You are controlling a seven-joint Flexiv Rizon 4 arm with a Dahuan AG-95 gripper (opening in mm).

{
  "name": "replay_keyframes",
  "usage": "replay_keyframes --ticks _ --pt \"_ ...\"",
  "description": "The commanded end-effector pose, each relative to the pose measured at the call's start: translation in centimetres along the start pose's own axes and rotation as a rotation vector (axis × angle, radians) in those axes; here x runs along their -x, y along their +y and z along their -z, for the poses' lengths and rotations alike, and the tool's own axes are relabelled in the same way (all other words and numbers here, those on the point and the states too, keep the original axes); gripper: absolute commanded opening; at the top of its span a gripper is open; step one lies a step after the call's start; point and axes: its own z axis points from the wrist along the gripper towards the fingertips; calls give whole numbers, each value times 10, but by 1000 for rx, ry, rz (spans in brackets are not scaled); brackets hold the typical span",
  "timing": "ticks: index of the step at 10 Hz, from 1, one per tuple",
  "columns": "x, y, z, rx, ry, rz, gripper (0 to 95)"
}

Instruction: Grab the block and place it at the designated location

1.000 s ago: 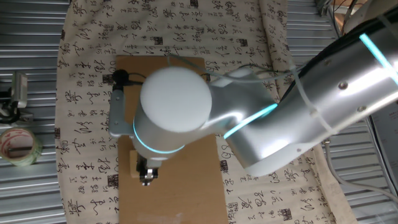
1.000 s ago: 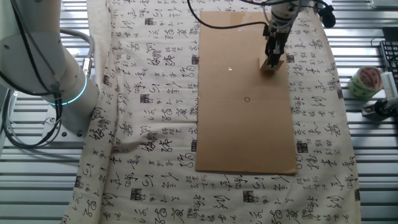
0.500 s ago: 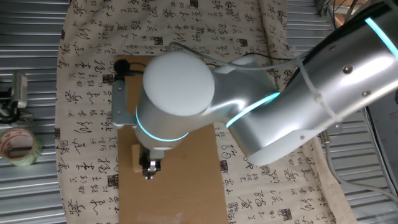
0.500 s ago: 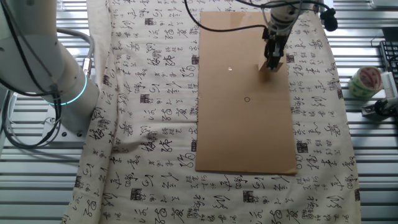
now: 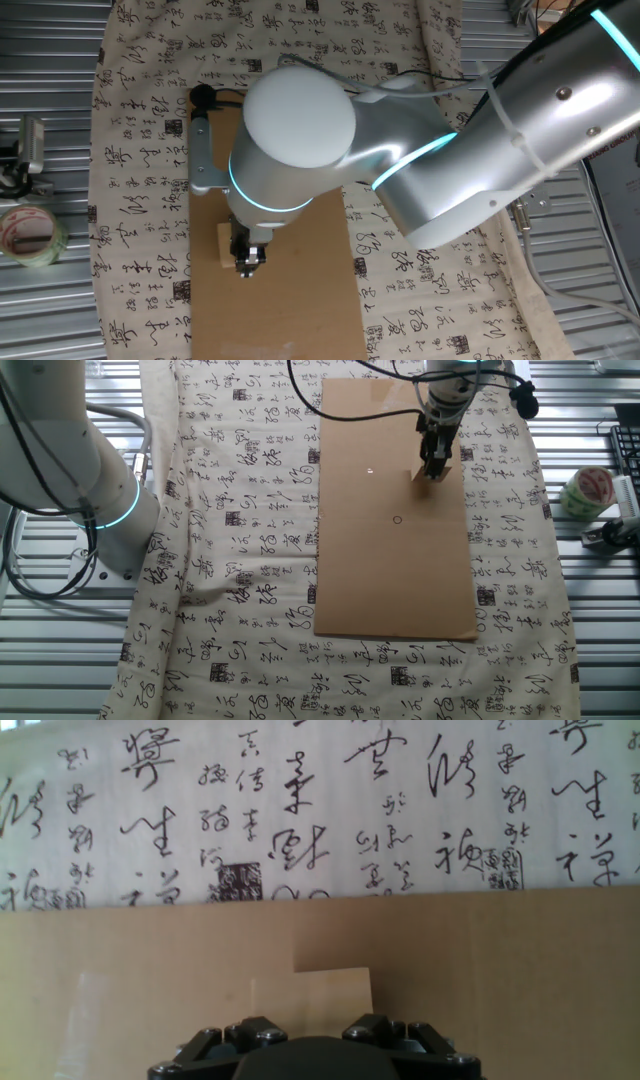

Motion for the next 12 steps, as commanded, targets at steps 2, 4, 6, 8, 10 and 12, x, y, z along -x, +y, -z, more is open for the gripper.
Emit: replay_keyframes --ticks 2,4,6,8,10,12 --pt "-2 -3 0 -1 -8 1 0" --pt "-4 -8 1 -2 -8 9 0" --pt "-6 -13 2 -3 -7 17 0" --pt "-10 -18 3 -3 -8 25 0" --pt "-12 -18 2 -3 -10 27 0" --pt "-14 -19 1 -3 -12 30 0"
